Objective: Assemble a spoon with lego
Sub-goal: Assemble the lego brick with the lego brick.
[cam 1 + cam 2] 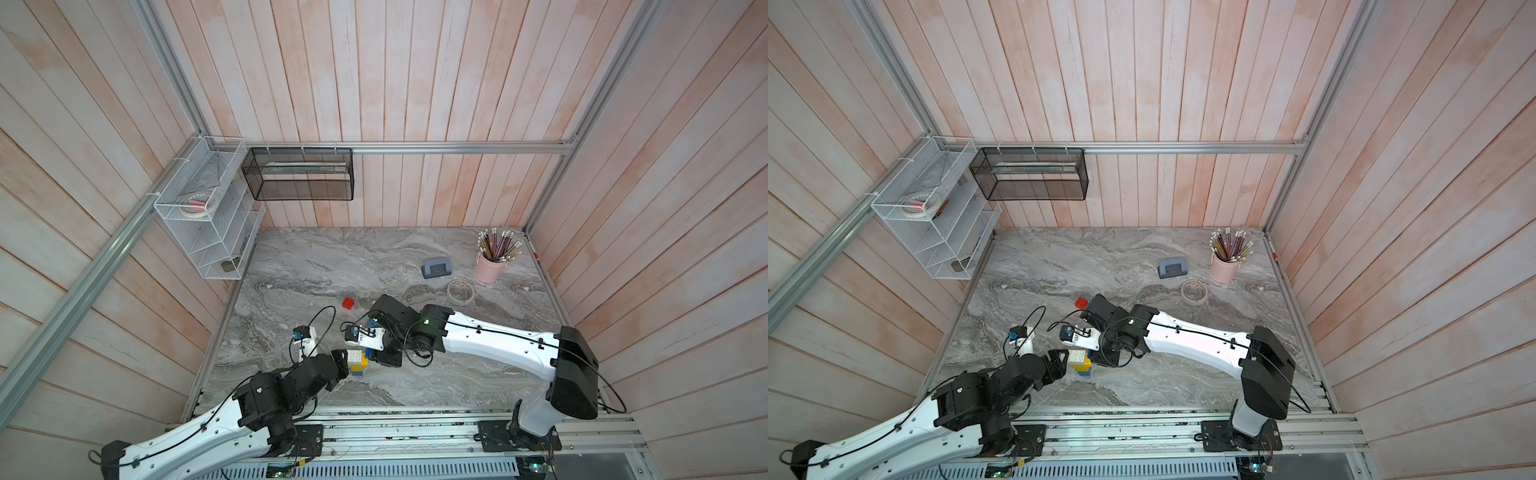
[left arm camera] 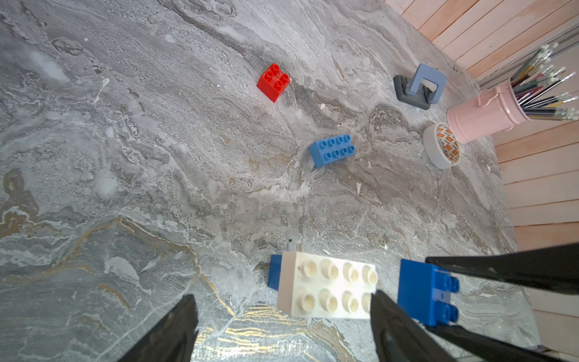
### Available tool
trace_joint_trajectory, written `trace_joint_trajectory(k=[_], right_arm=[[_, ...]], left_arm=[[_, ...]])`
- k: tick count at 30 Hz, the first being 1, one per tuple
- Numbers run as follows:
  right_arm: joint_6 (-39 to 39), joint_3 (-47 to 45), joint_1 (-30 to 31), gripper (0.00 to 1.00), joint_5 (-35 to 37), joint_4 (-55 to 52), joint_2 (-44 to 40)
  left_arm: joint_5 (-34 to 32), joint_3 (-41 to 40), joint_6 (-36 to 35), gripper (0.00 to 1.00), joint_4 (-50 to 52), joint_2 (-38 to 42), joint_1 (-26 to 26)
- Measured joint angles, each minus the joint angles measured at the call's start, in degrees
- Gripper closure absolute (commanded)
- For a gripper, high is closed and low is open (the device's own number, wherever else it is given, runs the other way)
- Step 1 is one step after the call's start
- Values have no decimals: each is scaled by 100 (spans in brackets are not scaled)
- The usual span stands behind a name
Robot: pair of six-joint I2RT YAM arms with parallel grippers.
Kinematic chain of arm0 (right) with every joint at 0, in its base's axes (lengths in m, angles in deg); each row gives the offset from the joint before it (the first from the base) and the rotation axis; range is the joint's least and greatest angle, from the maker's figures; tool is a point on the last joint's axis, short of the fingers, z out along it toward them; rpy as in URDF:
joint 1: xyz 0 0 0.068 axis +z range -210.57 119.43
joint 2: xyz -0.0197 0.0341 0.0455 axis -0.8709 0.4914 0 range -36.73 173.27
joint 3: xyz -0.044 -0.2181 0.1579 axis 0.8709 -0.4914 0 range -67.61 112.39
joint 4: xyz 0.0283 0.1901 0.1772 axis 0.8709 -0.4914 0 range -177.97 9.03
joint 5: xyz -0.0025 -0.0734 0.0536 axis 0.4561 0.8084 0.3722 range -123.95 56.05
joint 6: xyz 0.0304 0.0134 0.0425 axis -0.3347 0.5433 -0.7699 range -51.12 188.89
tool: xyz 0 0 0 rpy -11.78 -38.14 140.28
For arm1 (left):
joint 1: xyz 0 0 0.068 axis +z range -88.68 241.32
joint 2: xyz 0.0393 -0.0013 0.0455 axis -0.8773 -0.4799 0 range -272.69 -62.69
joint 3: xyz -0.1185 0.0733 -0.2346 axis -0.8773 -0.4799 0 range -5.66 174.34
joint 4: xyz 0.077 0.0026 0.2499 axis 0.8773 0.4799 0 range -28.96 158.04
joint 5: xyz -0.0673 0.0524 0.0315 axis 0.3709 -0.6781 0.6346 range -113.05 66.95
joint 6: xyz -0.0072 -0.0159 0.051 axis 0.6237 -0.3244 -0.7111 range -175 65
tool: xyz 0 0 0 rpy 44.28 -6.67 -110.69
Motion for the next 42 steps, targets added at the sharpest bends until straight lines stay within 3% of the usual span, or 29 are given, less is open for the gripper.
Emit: trace_joint_trajectory(k=[42], right_arm=[[120,855,157,84,63,-643,879]], left_arm=[[234,-417,-101,13,-662,-348,11]])
